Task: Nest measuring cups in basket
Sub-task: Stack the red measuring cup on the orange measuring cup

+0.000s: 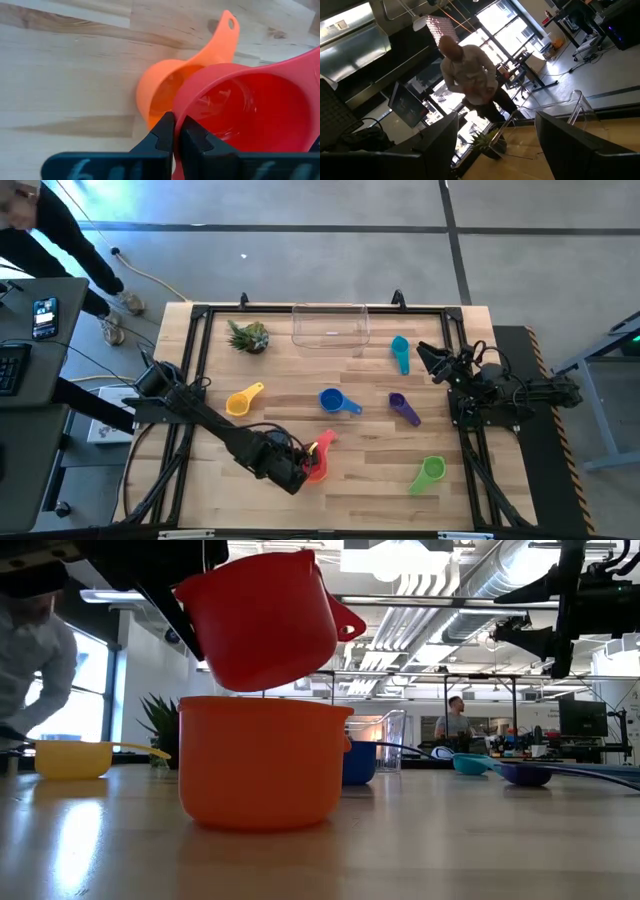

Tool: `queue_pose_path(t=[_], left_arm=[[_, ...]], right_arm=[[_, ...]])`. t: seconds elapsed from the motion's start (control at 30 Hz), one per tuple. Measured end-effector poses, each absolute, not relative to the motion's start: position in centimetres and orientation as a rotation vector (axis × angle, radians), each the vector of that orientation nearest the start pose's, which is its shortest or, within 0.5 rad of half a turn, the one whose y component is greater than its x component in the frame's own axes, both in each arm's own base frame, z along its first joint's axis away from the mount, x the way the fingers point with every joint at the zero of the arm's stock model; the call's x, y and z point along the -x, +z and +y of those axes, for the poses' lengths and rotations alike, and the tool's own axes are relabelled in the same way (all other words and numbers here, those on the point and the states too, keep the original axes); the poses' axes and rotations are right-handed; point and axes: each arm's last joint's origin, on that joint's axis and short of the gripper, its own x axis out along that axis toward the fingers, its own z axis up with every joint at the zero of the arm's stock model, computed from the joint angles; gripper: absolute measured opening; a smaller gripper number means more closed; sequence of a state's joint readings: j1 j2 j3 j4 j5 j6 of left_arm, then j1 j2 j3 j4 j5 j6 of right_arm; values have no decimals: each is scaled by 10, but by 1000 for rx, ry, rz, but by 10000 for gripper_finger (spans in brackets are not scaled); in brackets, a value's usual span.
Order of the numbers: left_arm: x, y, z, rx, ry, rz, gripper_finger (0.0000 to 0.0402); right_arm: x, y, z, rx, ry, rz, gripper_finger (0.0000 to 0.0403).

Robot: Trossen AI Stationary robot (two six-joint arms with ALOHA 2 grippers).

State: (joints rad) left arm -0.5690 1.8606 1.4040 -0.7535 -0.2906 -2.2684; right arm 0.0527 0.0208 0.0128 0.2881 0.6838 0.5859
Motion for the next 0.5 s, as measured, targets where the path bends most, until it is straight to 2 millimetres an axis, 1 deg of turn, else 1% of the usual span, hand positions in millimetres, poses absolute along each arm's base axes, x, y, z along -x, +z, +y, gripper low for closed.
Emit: queue_pose_path(t=[0.23, 0.43, 0.5], left_arm=[[-320, 213, -198, 1518, 977, 797, 4], [-320, 213, -199, 1513, 969, 788, 4], [-323, 210, -199, 1504, 967, 791, 4]], right_arm=[[-89, 192, -14, -666, -534, -444, 257], [-89, 192, -14, -664, -534, -443, 257], [-89, 192, -14, -664, -534, -443, 257]])
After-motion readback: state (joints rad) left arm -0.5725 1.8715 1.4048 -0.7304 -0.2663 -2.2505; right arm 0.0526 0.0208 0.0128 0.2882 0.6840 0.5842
